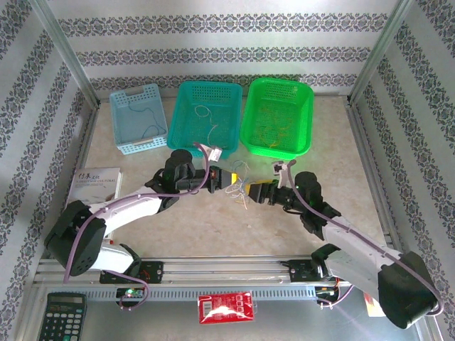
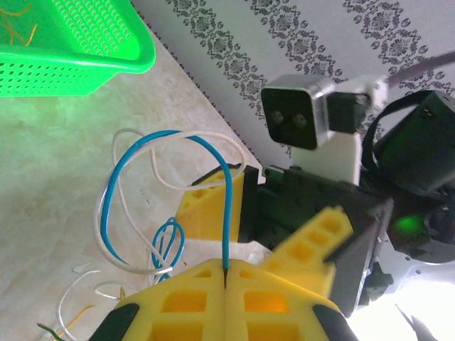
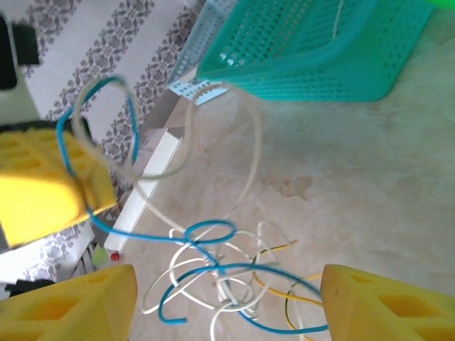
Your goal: Untangle the cables
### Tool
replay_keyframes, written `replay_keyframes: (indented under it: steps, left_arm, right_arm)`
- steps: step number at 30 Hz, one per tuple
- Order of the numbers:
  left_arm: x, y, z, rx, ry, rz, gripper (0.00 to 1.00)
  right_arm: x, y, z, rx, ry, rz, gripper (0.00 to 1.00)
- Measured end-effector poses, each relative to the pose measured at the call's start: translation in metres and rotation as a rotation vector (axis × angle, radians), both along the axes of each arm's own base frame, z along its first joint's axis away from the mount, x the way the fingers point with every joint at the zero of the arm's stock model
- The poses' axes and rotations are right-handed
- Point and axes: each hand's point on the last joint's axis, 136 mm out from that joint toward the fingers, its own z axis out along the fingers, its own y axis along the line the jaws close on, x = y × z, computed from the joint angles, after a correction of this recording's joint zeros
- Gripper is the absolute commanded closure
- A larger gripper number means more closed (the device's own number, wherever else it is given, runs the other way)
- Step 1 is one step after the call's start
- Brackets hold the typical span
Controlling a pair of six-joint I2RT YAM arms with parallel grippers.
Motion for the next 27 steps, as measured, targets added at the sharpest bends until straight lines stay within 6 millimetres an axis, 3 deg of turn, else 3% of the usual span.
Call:
replay_keyframes:
  steps: [5, 9, 12, 14, 18, 22, 27]
  left_arm:
    - [0.003, -0.002, 0.005, -0.013, 0.014, 0.004, 1.00]
    - [0.005, -0.004, 0.011, -0.027, 0.020, 0.007, 1.00]
    - [0.005, -0.005, 0.015, -0.037, 0.033, 0.008, 1.00]
    - [0.006, -0.005, 0.018, -0.053, 0.041, 0.009, 1.00]
    - [0.007, -0.007, 0.029, -0.094, 0.060, 0.011, 1.00]
    - [0.009, -0.011, 0.061, -0.184, 0.053, -0.004, 1.00]
    - [0.013, -0.008, 0.108, -0.321, 0.016, -0.017, 1.00]
  right_arm:
    - [0.009, 0.019, 0.006, -0.066, -0.067, 0.006, 0.26]
    - [0.026, 0.025, -0.005, -0.126, -0.086, -0.044, 0.27]
    - [0.040, 0.022, -0.023, -0.179, -0.074, -0.108, 0.38]
    - [0.049, 0.018, -0.032, -0.205, -0.067, -0.159, 0.54]
    - [0.057, 0.009, -0.037, -0.213, -0.064, -0.235, 0.69]
    - [0.055, -0.001, -0.050, -0.216, -0.030, -0.281, 0.76]
    - [0.044, -0.009, -0.067, -0.210, 0.028, -0.304, 0.70]
